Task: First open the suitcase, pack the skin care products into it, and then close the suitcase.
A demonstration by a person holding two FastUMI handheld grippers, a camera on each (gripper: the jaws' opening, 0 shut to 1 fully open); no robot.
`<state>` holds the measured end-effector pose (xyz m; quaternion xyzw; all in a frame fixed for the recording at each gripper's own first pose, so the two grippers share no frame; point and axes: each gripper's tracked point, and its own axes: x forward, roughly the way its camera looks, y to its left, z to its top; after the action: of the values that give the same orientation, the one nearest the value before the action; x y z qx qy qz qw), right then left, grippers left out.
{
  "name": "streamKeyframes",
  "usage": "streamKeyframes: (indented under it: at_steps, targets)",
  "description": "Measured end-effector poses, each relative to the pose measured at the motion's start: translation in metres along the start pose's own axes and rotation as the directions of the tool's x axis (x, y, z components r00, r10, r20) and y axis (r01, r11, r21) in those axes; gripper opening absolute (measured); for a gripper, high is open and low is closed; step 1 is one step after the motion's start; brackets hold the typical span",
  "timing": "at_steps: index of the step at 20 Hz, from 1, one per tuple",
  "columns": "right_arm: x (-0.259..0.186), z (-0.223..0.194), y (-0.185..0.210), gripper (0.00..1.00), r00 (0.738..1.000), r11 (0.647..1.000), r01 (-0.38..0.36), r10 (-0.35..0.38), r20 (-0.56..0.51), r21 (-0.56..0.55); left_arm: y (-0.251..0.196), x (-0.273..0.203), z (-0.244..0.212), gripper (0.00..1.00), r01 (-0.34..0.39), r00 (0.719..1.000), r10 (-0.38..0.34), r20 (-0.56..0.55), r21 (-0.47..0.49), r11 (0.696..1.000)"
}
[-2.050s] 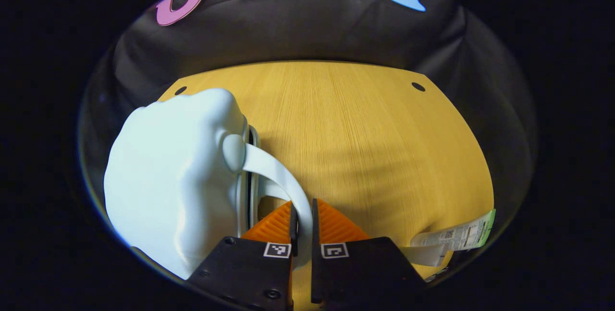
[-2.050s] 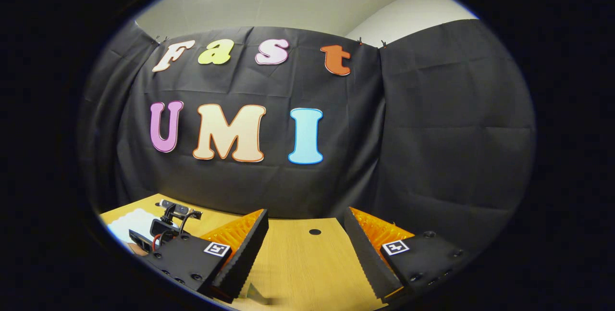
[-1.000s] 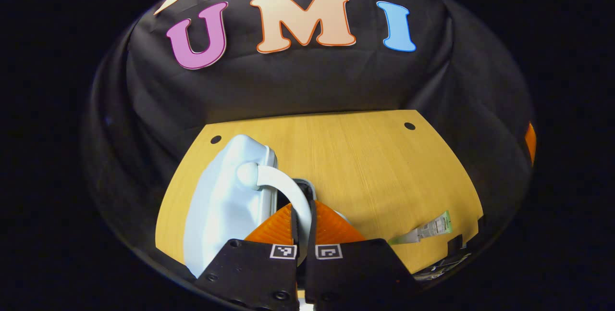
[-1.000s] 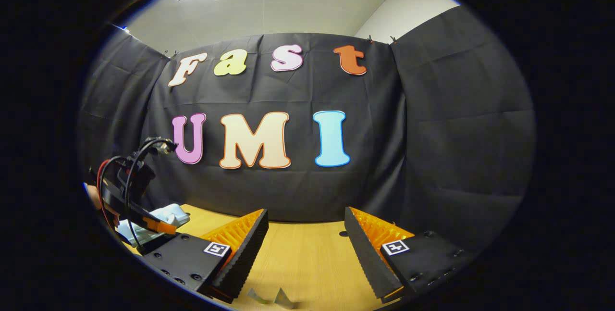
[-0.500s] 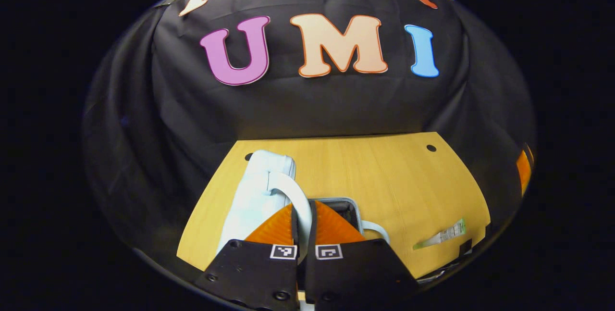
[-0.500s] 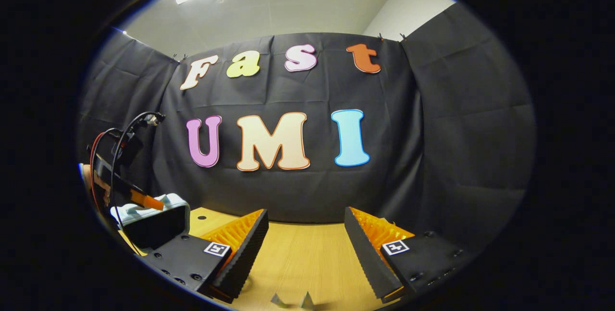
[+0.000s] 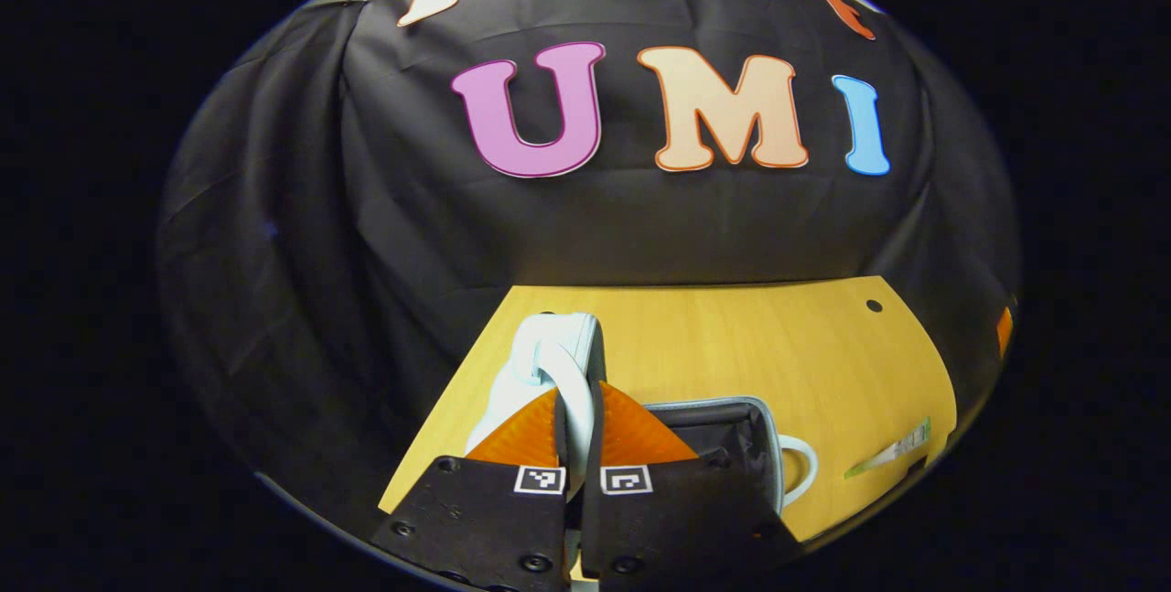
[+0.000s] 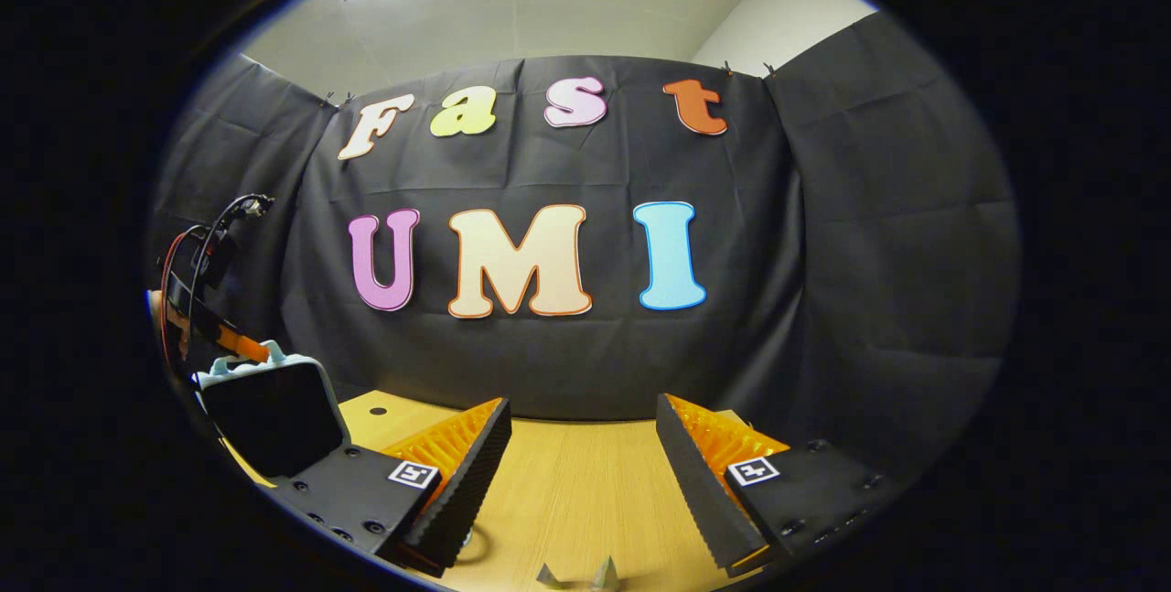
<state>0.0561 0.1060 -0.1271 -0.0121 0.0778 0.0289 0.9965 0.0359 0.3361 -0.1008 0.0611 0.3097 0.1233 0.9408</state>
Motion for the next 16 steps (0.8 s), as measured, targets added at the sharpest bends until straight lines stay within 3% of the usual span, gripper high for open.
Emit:
streamKeyframes:
  at_steps: [6, 11, 16]
  targets:
    - [0.009, -0.01, 0.03, 0.98, 0.999, 0.999, 0.032, -0.032, -0.01, -0.008, 0.065, 0.019, -0.011, 0.0, -0.016, 1.0, 0.016, 0.005, -0.012, 1.0]
    - [0.012, -0.021, 0.059, 0.98, 0.999, 0.999, 0.027, -0.029, -0.04, -0.043, 0.125, 0.035, -0.027, 0.0, -0.08, 0.997, 0.08, 0.006, -0.036, 0.996]
    - [0.015, -0.023, 0.082, 0.98, 0.999, 0.997, 0.02, -0.023, -0.045, -0.073, 0.168, 0.055, -0.061, 0.0, -0.092, 0.995, 0.087, -0.041, -0.127, 0.988]
